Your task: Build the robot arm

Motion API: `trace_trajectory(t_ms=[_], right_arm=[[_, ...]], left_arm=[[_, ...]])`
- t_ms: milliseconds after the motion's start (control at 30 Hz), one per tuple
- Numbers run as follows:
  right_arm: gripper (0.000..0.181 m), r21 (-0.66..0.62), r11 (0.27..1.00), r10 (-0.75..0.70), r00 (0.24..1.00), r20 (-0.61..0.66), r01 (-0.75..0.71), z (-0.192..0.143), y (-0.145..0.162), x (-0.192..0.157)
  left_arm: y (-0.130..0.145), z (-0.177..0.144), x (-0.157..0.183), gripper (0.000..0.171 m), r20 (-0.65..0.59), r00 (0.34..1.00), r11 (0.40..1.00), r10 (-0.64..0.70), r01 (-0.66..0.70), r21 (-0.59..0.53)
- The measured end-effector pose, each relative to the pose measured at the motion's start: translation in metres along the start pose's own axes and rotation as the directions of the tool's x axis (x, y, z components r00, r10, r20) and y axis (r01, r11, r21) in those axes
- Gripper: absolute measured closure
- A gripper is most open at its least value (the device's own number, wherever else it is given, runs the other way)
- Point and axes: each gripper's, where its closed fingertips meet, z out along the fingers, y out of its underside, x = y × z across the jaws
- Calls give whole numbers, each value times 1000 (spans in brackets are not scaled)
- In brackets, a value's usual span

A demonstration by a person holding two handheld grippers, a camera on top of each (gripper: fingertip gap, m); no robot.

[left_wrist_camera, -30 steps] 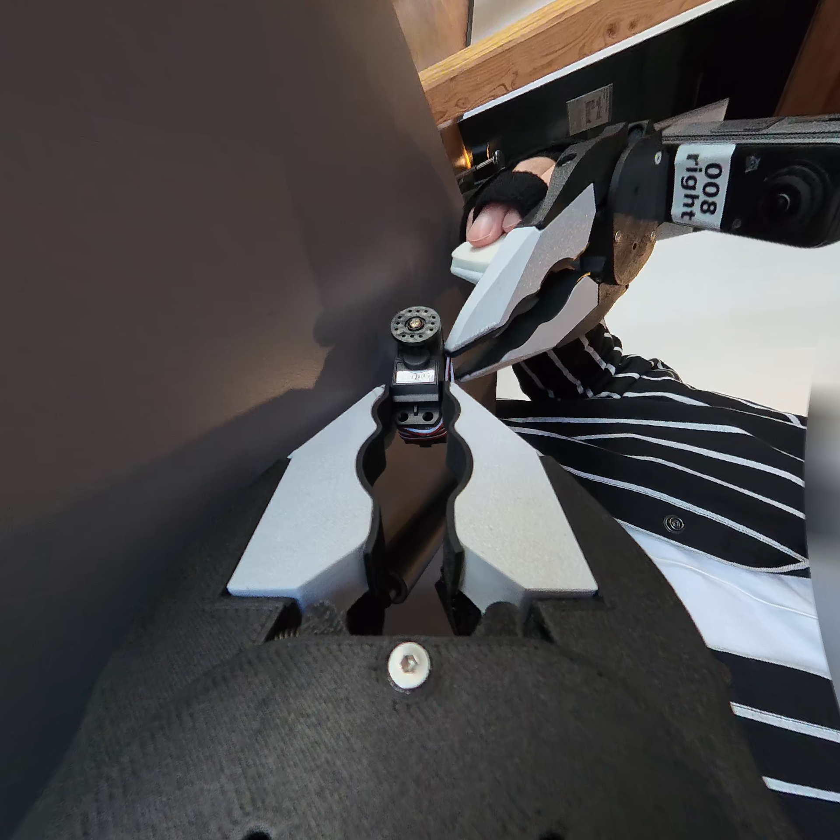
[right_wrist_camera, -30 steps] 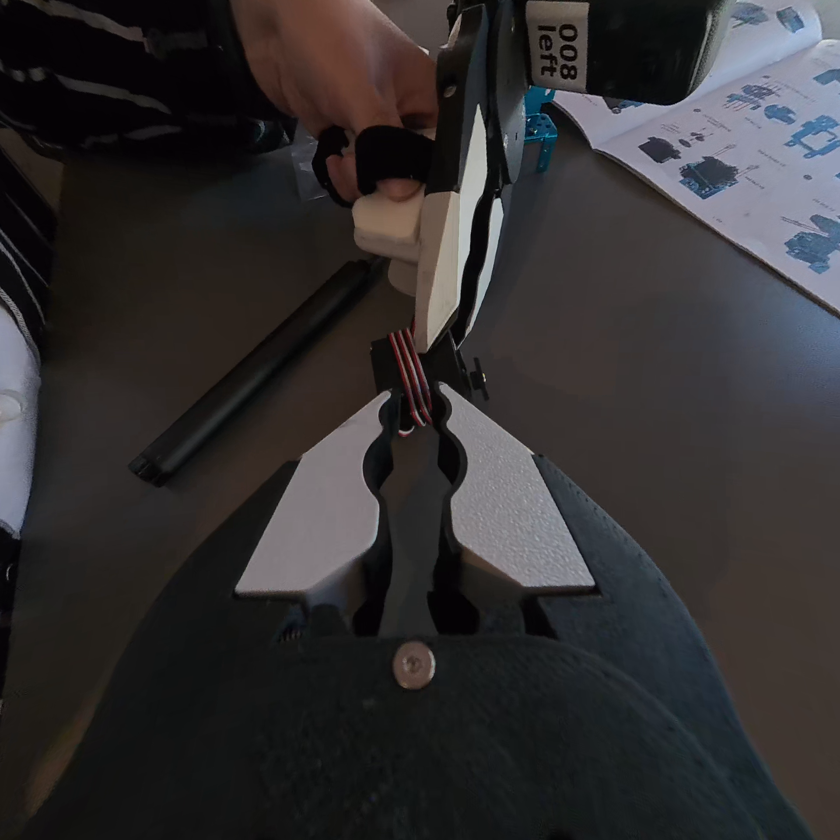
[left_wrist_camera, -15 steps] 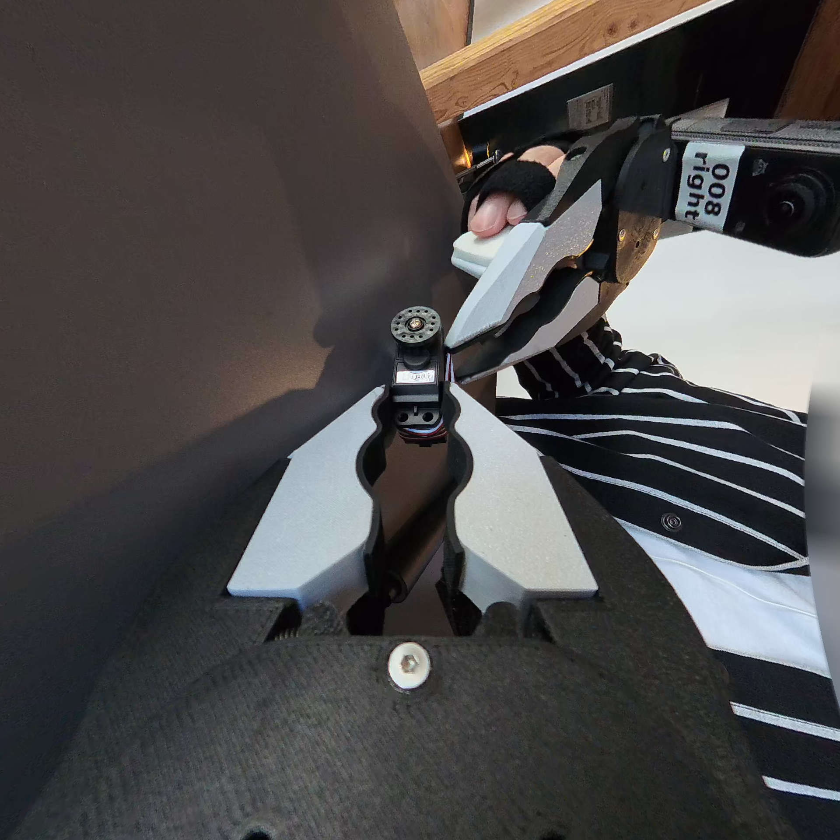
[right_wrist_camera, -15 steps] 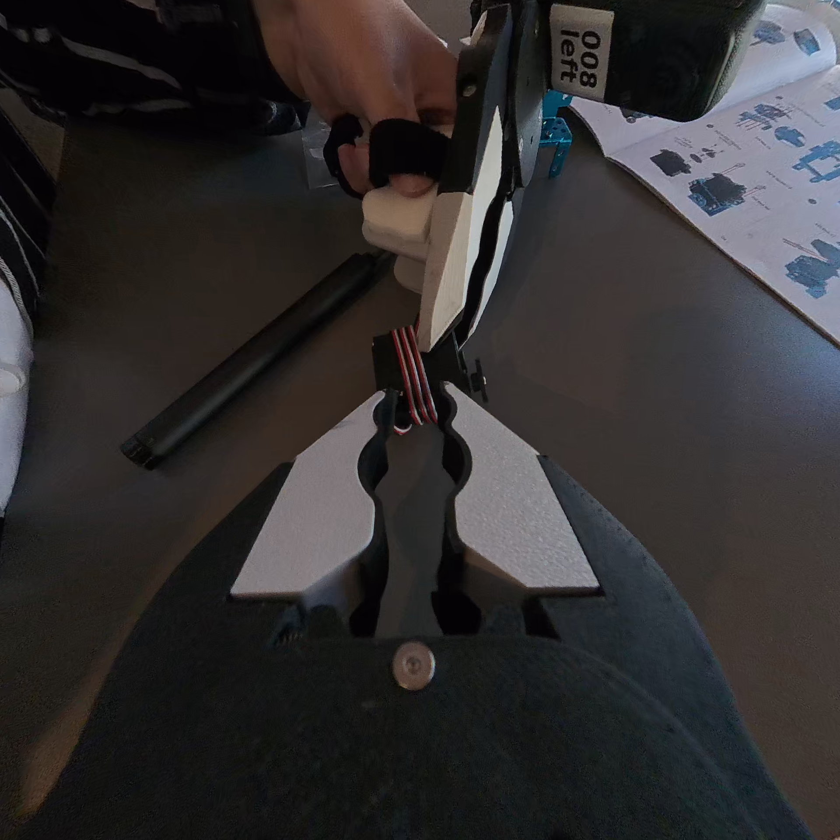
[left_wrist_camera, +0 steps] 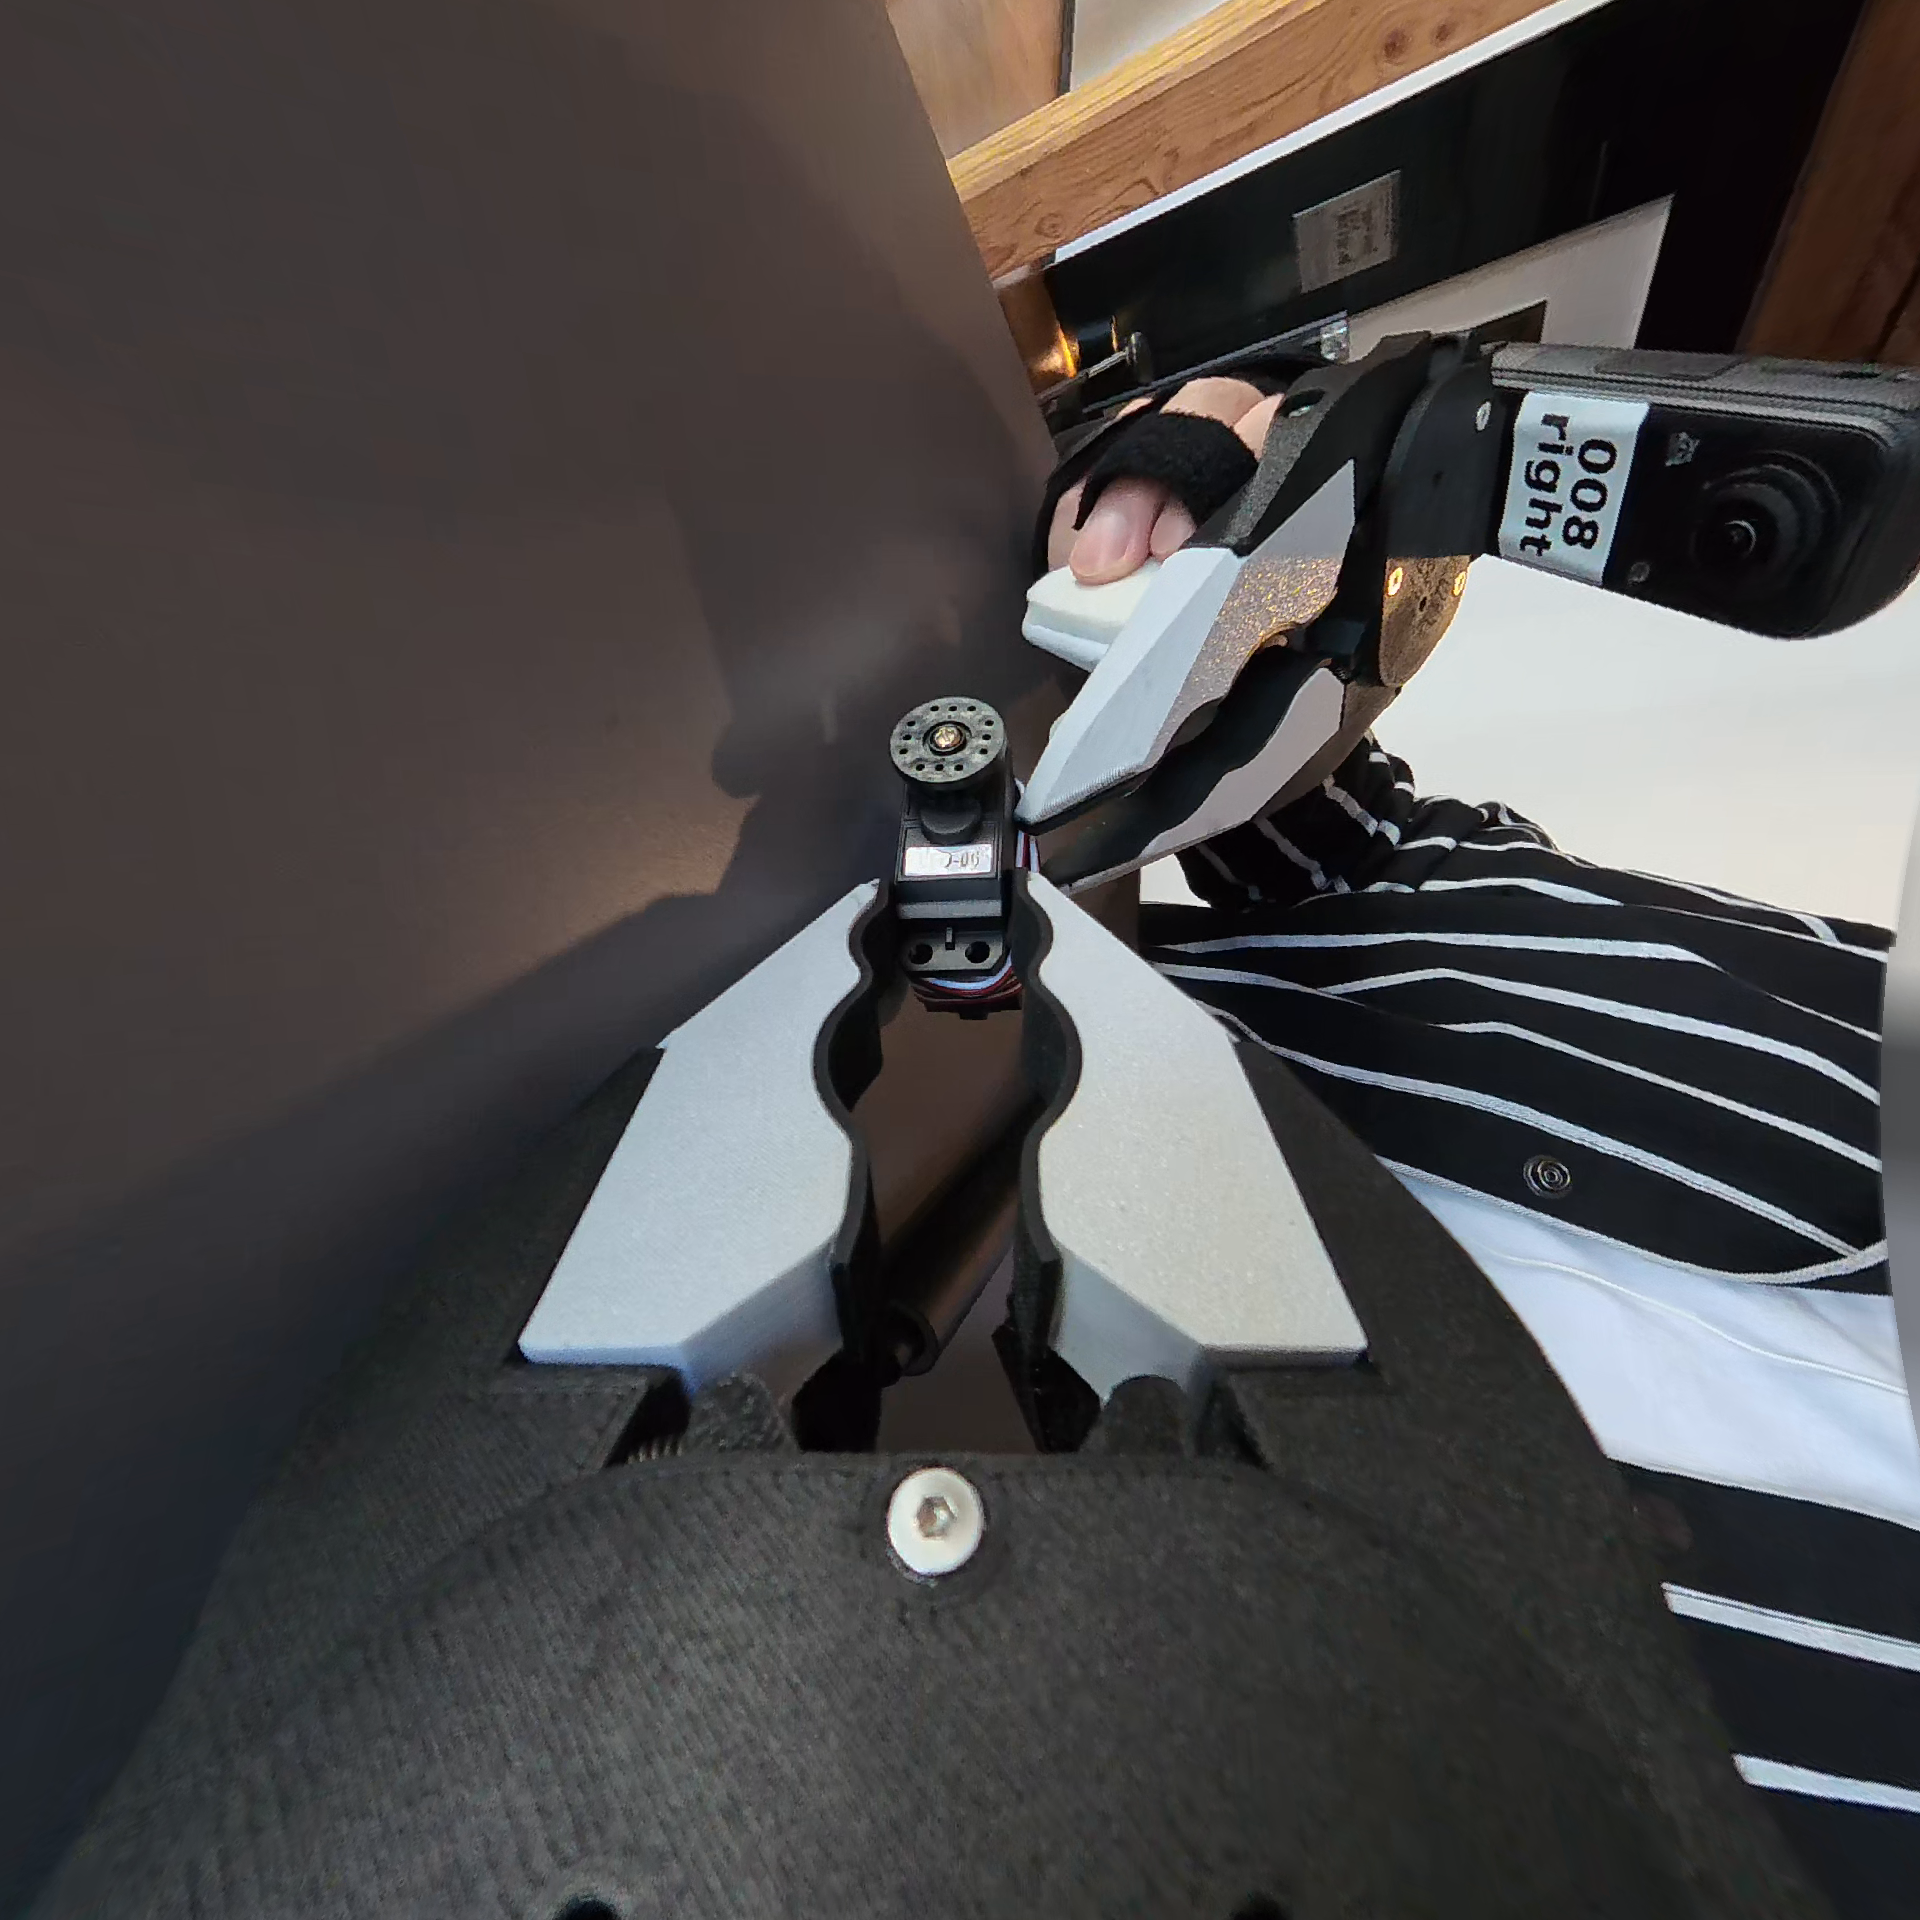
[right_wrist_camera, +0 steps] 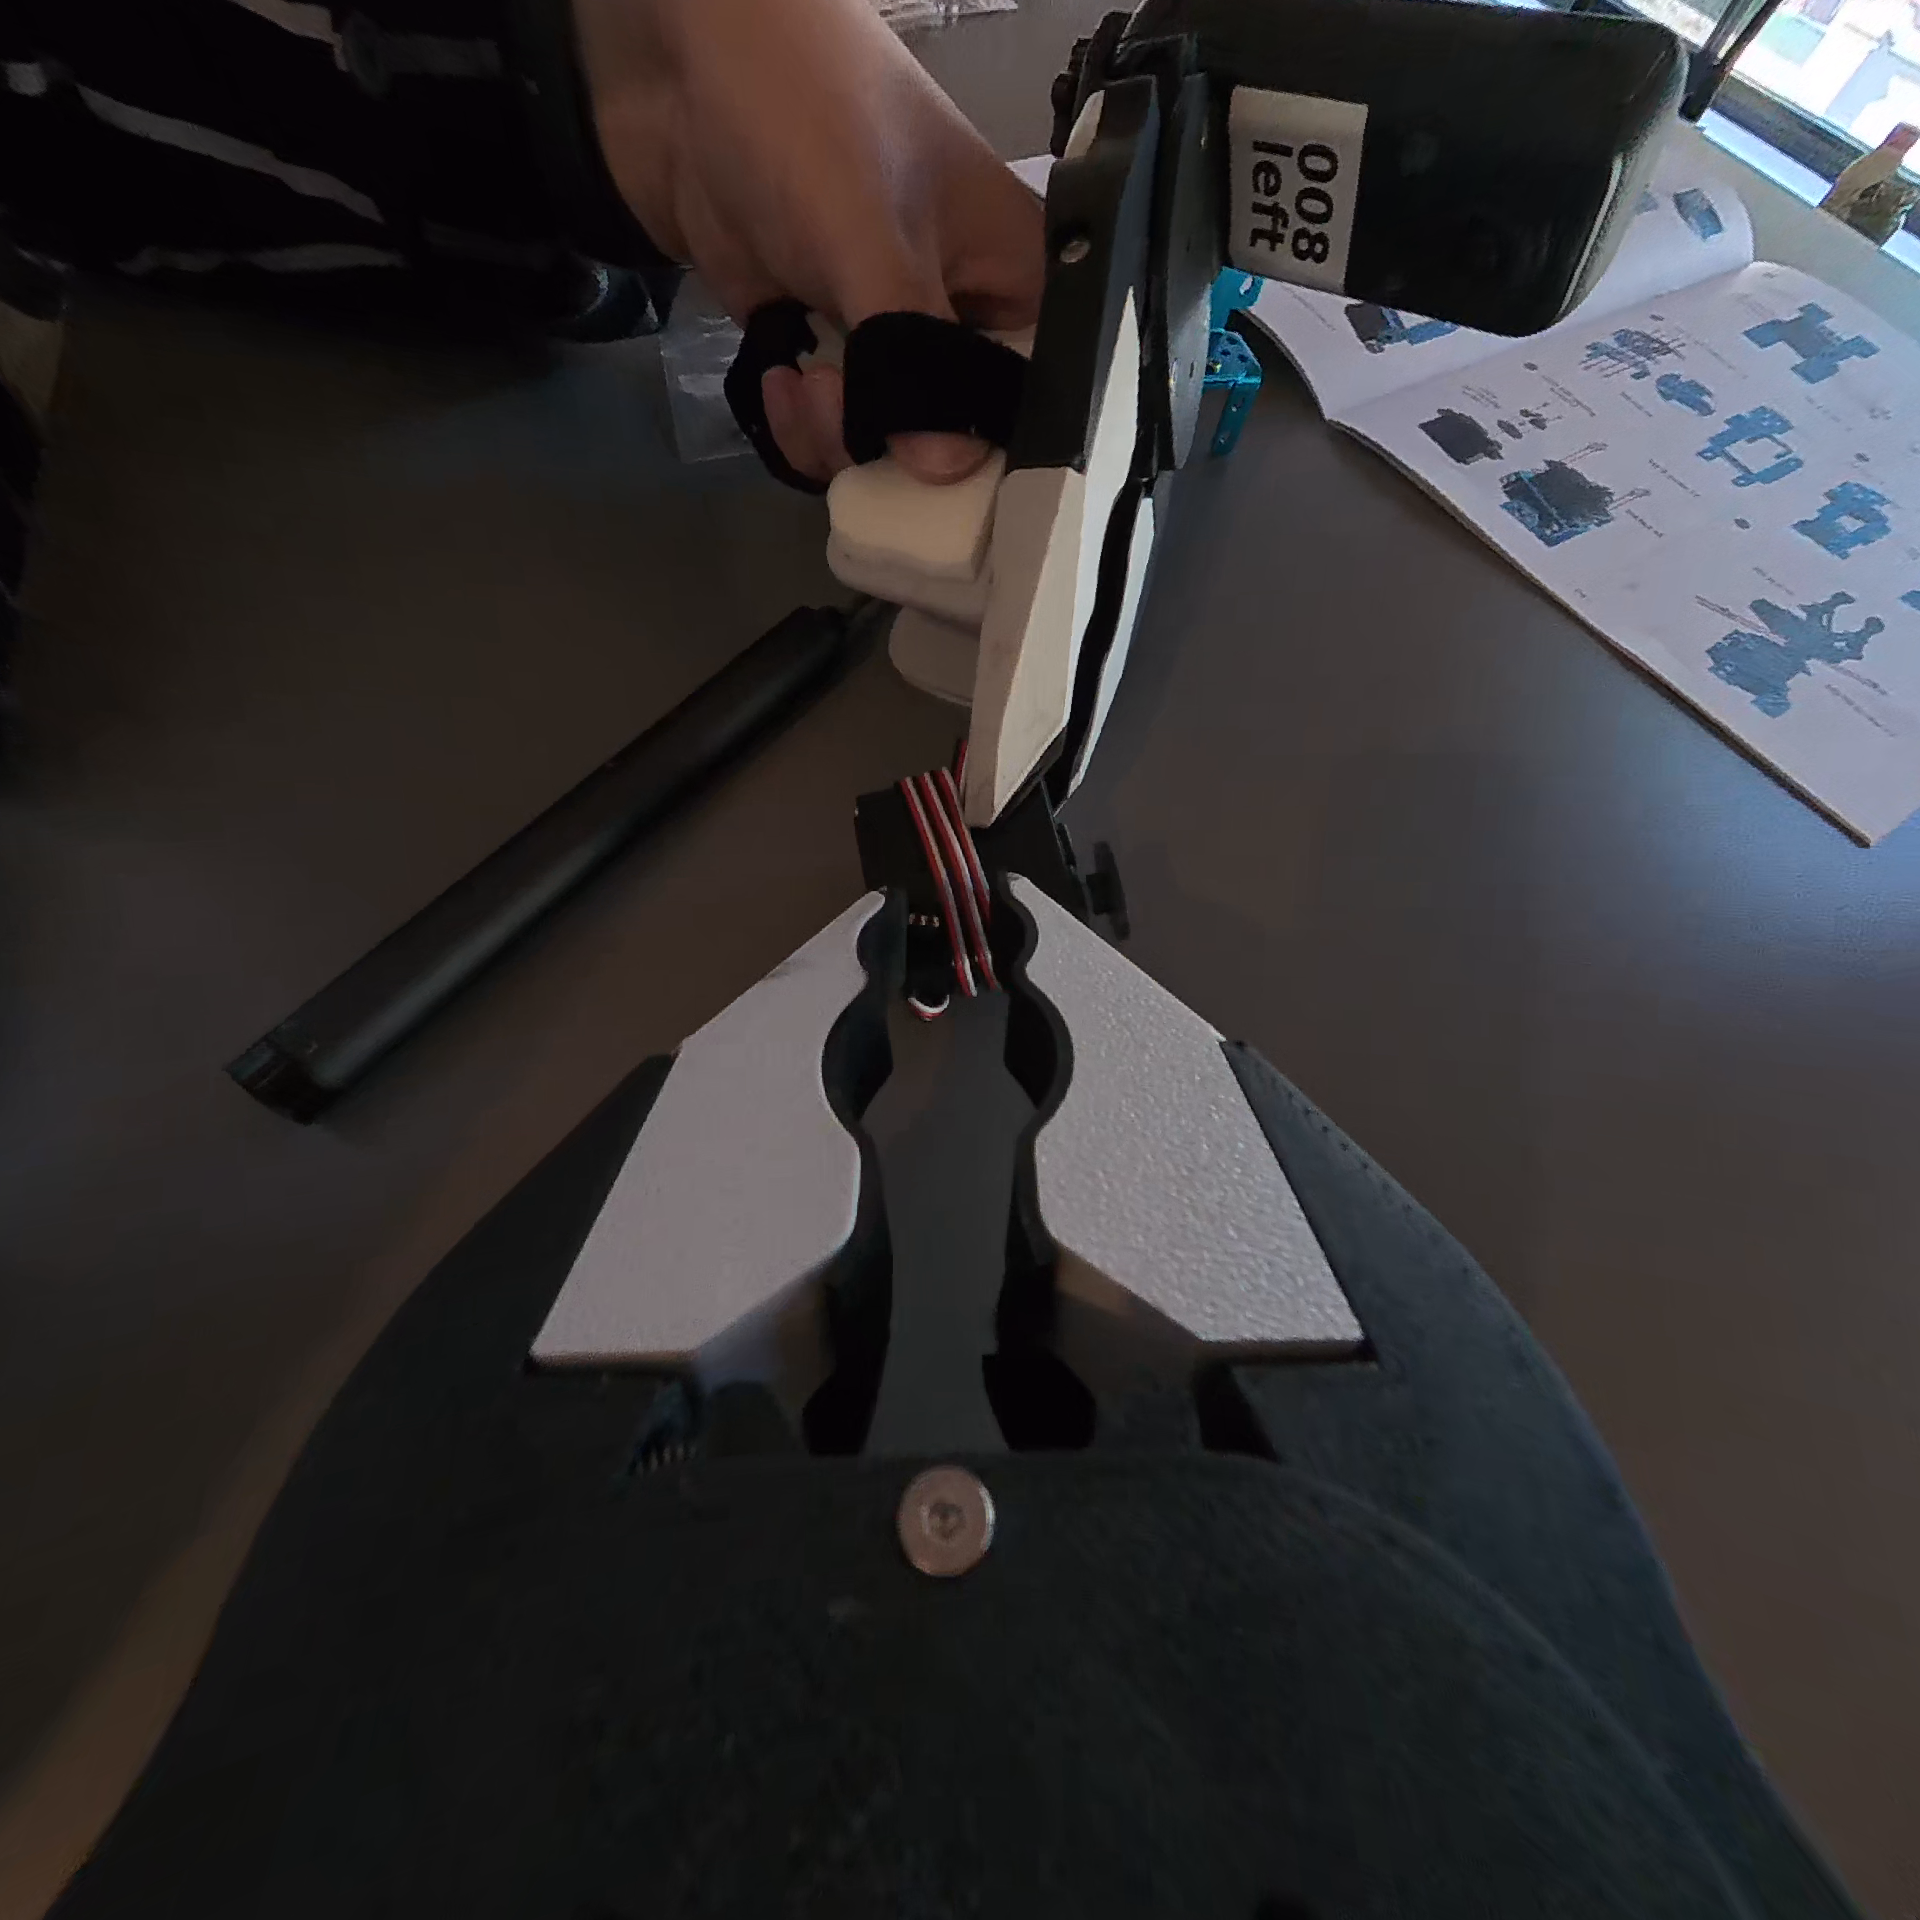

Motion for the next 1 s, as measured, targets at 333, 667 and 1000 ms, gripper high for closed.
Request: trace_trajectory(t_ms=[333, 667, 1000], right_arm=[[169, -3, 1000, -2, 998, -57, 2, 3, -2, 1], [164, 26, 1000, 15, 996, -83, -13, -12, 1, 9], [163, -20, 1000, 1, 1000, -18, -1, -7, 7, 3]], left_arm=[[0, 0, -1, 151, 6, 1000, 1000, 12, -12, 7], [-2, 2, 0, 148, 16, 1000, 1000, -20, 20, 4], [-6, -1, -1, 134, 164, 984, 997, 69, -65, -33]])
